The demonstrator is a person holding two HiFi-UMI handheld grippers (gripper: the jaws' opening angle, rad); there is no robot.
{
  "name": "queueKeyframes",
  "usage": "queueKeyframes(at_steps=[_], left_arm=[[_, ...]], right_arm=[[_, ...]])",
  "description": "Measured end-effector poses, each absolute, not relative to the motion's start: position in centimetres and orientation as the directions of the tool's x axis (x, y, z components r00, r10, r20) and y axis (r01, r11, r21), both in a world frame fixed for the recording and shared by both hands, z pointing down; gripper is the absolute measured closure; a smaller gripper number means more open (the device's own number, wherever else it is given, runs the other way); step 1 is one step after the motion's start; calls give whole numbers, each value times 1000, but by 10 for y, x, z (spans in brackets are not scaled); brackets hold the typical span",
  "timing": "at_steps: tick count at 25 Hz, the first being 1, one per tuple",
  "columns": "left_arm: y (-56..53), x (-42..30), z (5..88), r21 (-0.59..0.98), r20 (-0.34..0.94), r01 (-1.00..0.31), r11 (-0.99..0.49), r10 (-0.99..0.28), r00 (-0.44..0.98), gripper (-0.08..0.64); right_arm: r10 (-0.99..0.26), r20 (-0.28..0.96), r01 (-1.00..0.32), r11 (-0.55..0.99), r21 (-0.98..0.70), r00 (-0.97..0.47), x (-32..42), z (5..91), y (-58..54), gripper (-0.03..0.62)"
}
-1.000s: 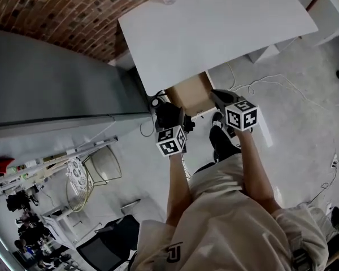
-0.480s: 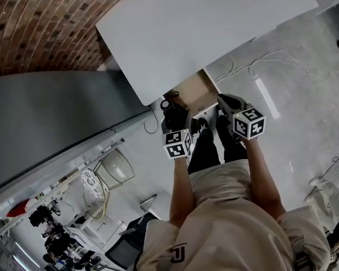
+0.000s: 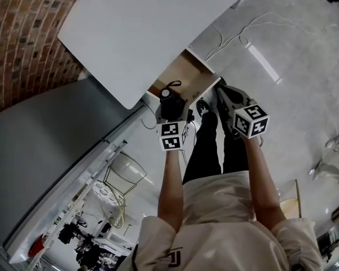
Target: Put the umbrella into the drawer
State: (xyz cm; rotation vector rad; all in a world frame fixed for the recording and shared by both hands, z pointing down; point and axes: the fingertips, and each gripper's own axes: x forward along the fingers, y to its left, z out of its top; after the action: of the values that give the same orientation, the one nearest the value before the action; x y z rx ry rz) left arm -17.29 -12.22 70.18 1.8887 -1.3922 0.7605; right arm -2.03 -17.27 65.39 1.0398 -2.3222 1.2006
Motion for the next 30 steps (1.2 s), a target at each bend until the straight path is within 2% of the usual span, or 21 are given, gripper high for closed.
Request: queueKeyframes(at_steps=[6, 12, 17, 20, 30], left_arm=[[-149, -185, 758, 151, 781, -942, -300, -548, 300, 281], [-166, -180, 818, 126, 791, -921, -368, -523, 317, 281], [-176, -173, 863, 131, 837, -888, -440, -430, 337, 281], [-180, -173, 886, 130, 861, -868, -479, -380, 339, 281], [-190, -182, 927, 171, 886, -891, -421, -330, 326, 279]], right_arm=[[-522, 539, -743, 354, -568, -661, -21, 670, -161, 525], [-548, 617, -825, 353, -442, -565, 6, 706, -128, 525], [-579, 623, -841, 247, -481, -526, 6, 729, -117, 525], [-568, 604, -822, 282, -495, -559, -15, 736, -117, 525], [-601, 541, -790, 284, -544, -588, -39, 745, -147, 525]])
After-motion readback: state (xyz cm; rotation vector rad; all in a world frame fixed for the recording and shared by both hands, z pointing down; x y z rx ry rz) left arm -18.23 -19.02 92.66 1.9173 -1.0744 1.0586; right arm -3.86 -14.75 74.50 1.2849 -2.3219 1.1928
